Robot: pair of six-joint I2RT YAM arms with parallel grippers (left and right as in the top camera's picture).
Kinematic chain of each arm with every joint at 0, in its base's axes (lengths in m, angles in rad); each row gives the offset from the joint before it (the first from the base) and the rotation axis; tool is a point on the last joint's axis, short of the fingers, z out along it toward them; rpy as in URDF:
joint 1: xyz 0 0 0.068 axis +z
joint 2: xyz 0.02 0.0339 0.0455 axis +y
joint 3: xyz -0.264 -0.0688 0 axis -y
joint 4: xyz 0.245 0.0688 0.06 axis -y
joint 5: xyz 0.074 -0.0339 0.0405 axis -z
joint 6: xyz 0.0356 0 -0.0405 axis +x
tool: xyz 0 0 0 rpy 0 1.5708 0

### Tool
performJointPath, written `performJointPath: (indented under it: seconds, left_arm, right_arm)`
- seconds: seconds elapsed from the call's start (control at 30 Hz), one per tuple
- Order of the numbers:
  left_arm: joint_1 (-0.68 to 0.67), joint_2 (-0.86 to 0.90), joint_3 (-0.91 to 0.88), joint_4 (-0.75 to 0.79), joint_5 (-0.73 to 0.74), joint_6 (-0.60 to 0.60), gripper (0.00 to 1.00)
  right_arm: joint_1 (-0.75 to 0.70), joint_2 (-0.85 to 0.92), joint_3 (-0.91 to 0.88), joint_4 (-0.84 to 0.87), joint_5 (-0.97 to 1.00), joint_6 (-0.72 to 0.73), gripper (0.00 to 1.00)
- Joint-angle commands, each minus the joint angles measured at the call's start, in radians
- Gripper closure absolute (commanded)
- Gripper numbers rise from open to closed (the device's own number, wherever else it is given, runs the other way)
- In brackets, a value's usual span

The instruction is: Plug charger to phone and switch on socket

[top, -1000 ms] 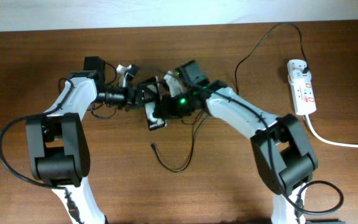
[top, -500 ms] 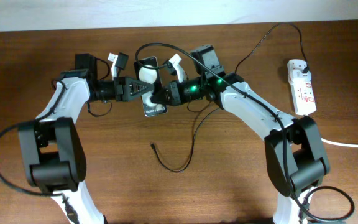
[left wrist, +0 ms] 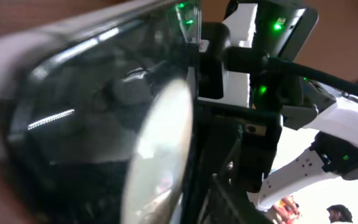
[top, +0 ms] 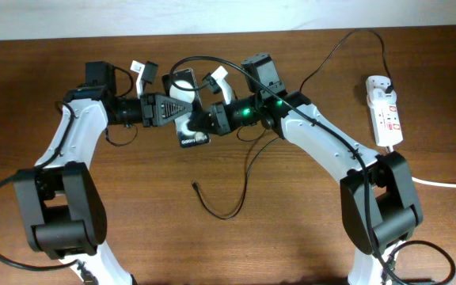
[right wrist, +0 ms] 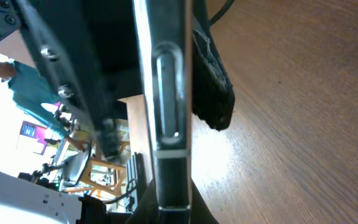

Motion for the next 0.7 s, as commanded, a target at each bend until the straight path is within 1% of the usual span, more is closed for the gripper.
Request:
performJointPath:
  seconds: [0.0,0.13,0.17,0.2,0.23,0.27,0.3,0.37,0.43,0.47,0.5,0.57,0.63,0.67]
  left_arm:
    - [-0.018,-0.07,0.011,0.004,0.109,0.027,0.72]
    - [-0.018,-0.07,0.011,0.004,0.109,0.027,0.83]
    - [-0.018,-0.07,0.011,0.005,0.109,0.027,0.85]
    - [-0.018,-0.07,0.011,0.005,0.109,0.027,0.89]
    - [-0.018,-0.07,0.011,0.005,0.109,0.027,0.93]
    - [-0.018,-0.07,0.011,0.005,0.109,0.027,0.97]
    - [-0.018,-0.07,0.011,0.009,0.109,0.027,1.0]
    - [-0.018,-0.07,0.011,0.021,0.105,0.027,1.0]
    - [-0.018,-0.07,0.011,0.024,0.083,0.027,1.0]
    - [-0.018,-0.07,0.011,0.024,0.07,0.027,1.0]
    - [-0.018,-0.07,0.011,0.024,0.061,0.027,1.0]
    - [-0.018,-0.07,0.011,0.023,0.017,0.027,1.0]
    - [-0.018,-0.07,0.011,0.023,-0.145,0.027,1.0]
    - [-0.018,-0.07,0.011,0.018,-0.257,0.024,1.0]
  right_arm:
    - [0.023,0.006,-0.001,-0.012,0.047,0.013,0.96]
    - [0.023,0.006,-0.001,-0.013,0.047,0.013,0.96]
    - [0.023,0.006,-0.001,-0.013,0.047,0.013,0.95]
    - [0.024,0.006,-0.001,-0.013,0.047,0.013,0.92]
    - [0.023,0.006,-0.001,-0.013,0.046,0.013,0.85]
    - [0.023,0.006,-0.001,-0.016,0.046,0.013,0.83]
    - [0.022,0.006,-0.001,-0.016,0.037,0.013,0.77]
    - [0.013,0.006,-0.001,-0.016,-0.018,0.014,0.51]
    - [0.009,0.006,-0.001,-0.016,-0.066,0.014,0.43]
    - [0.01,0.006,-0.001,-0.016,-0.074,0.014,0.36]
    - [0.01,0.006,-0.001,-0.016,-0.073,0.014,0.35]
    - [0.002,0.006,-0.001,-0.016,-0.074,0.014,0.29]
    - [-0.026,0.006,-0.001,-0.029,-0.074,0.013,0.24]
    - [-0.053,0.006,-0.001,-0.054,-0.074,0.013,0.23]
